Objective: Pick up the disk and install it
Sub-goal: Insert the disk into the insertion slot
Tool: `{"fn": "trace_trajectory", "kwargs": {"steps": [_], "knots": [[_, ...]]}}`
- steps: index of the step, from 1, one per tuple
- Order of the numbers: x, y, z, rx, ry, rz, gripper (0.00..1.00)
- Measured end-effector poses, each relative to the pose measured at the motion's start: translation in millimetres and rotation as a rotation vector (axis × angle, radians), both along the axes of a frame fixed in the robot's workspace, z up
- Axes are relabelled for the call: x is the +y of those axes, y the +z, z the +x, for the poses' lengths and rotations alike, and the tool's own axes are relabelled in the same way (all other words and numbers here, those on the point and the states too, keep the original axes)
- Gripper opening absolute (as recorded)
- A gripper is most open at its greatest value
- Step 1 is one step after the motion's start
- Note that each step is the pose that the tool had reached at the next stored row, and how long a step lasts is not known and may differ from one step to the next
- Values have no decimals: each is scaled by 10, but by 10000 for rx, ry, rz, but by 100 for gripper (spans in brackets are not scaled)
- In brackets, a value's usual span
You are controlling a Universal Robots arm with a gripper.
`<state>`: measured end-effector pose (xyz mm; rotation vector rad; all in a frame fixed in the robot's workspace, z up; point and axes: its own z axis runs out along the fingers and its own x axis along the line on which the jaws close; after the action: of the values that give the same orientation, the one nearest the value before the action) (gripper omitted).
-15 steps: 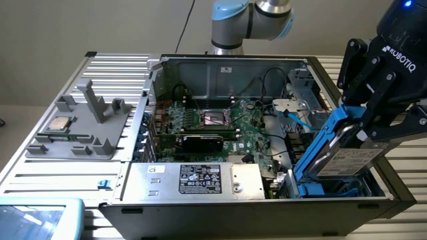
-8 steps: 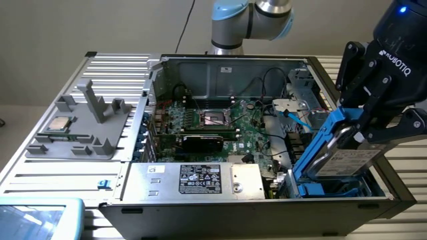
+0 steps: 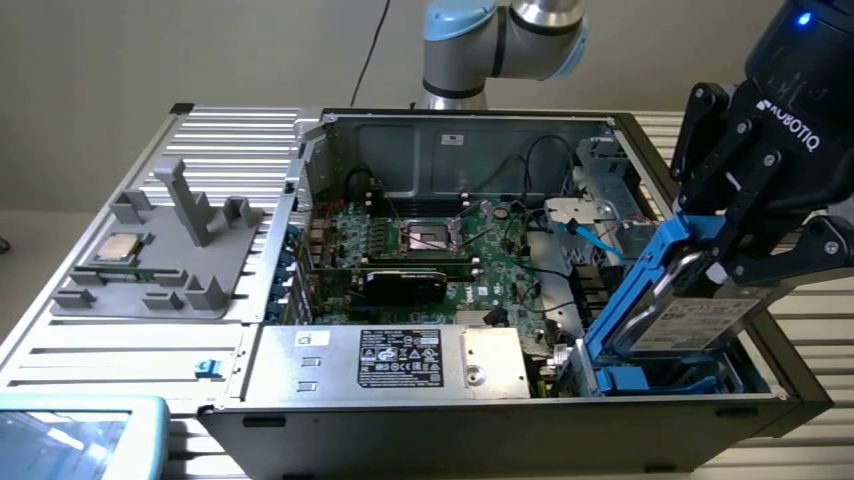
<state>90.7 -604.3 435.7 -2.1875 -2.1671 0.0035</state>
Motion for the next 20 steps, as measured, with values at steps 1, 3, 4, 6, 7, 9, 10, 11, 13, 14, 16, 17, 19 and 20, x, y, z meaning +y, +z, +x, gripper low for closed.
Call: {"fn": "trace_trajectory", "kwargs": {"steps": [1, 3, 4, 6, 7, 9, 10, 11, 13, 14, 16, 17, 19, 20], "knots": [[1, -1, 0, 0, 0, 7, 37], [1, -1, 0, 0, 0, 12, 37], [1, -2, 0, 0, 0, 13, 37], [1, -2, 0, 1, 0, 13, 37], [1, -2, 0, 0, 0, 13, 37], [1, -2, 0, 3, 0, 13, 37], [1, -2, 0, 3, 0, 12, 37], [1, -2, 0, 4, 0, 12, 37], [2, -4, 0, 5, 0, 13, 37], [2, -5, 0, 5, 0, 12, 37], [2, -11, 0, 7, 1, 15, 37], [2, -15, 0, 7, 1, 15, 37], [2, -23, 0, 7, 1, 13, 37], [2, -31, 0, 7, 1, 13, 37]]}}
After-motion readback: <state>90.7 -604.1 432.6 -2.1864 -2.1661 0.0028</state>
